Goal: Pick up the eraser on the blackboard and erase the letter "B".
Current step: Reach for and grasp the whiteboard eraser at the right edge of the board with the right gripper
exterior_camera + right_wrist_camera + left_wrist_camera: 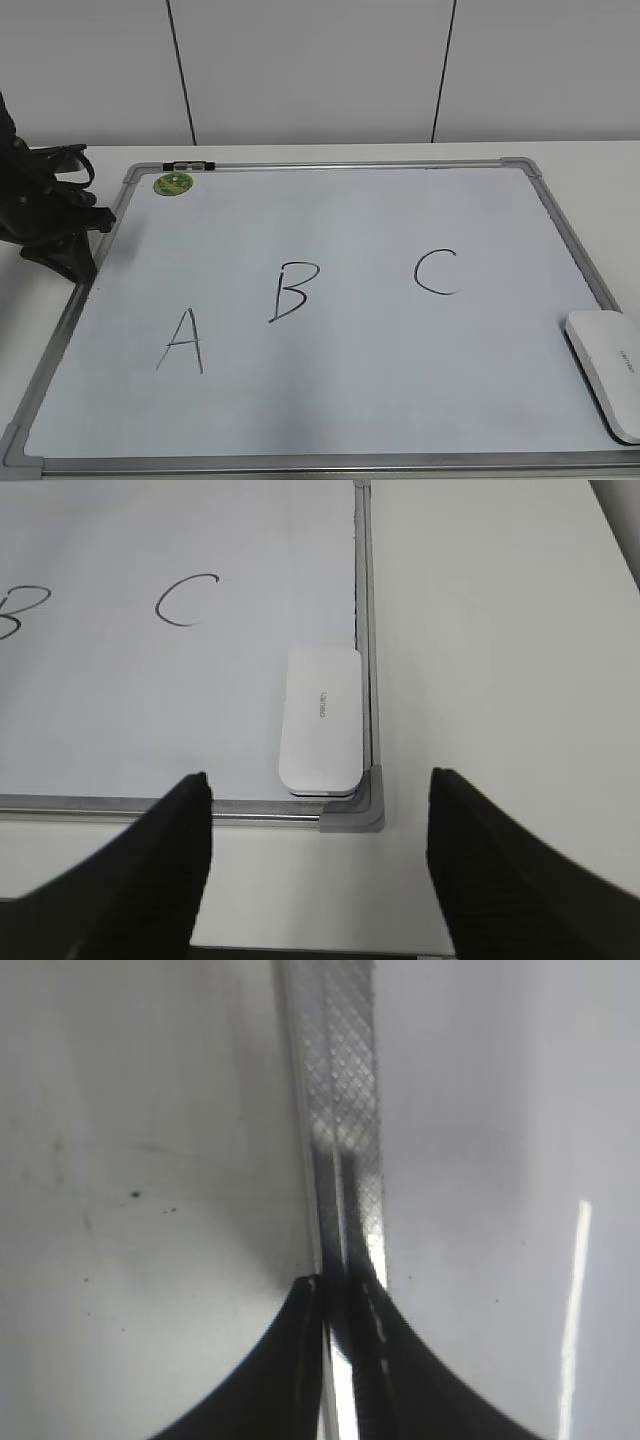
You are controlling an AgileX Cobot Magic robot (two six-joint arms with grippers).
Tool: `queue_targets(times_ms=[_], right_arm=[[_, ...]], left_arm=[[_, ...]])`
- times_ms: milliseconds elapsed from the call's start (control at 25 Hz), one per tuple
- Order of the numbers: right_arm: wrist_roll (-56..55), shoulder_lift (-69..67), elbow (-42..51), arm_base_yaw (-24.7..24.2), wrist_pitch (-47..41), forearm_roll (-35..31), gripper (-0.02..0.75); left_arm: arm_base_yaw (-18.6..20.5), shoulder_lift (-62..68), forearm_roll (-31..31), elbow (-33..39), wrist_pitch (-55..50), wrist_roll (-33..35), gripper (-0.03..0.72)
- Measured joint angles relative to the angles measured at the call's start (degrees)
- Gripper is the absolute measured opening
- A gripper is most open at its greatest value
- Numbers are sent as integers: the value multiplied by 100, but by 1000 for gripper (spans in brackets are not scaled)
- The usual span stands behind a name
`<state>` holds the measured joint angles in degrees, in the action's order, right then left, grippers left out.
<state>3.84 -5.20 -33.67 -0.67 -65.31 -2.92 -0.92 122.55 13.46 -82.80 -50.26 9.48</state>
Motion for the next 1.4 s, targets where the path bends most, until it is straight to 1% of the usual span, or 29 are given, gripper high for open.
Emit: queue_targets(times_ms=[80, 280, 400, 520, 600, 1000, 1160, 1400], right_arm=[[98, -484, -185, 0, 0, -14, 501], [392, -1584, -290, 0, 138, -419, 508], [490, -2135, -290, 0, 388, -462, 568], [503, -2580, -290, 0, 787, -476, 651], [512, -2834, -290, 0, 999, -491, 667], [635, -5102, -304, 0, 1377, -618, 673], [741, -6012, -467, 0, 1716, -618, 673], [791, -6968, -798, 0, 2104, -486, 673]], left_arm=[[0, 0, 0, 0, 0, 0, 35], [0, 0, 0, 0, 0, 0, 35], [0, 0, 0, 0, 0, 0, 35], [0, 0, 0, 0, -3, 0, 35], [0, 0, 10, 0, -3, 0, 35], [0, 0, 21, 0, -13, 0, 35], [0, 0, 21, -5, -13, 0, 35], [0, 0, 21, -5, -13, 0, 35]])
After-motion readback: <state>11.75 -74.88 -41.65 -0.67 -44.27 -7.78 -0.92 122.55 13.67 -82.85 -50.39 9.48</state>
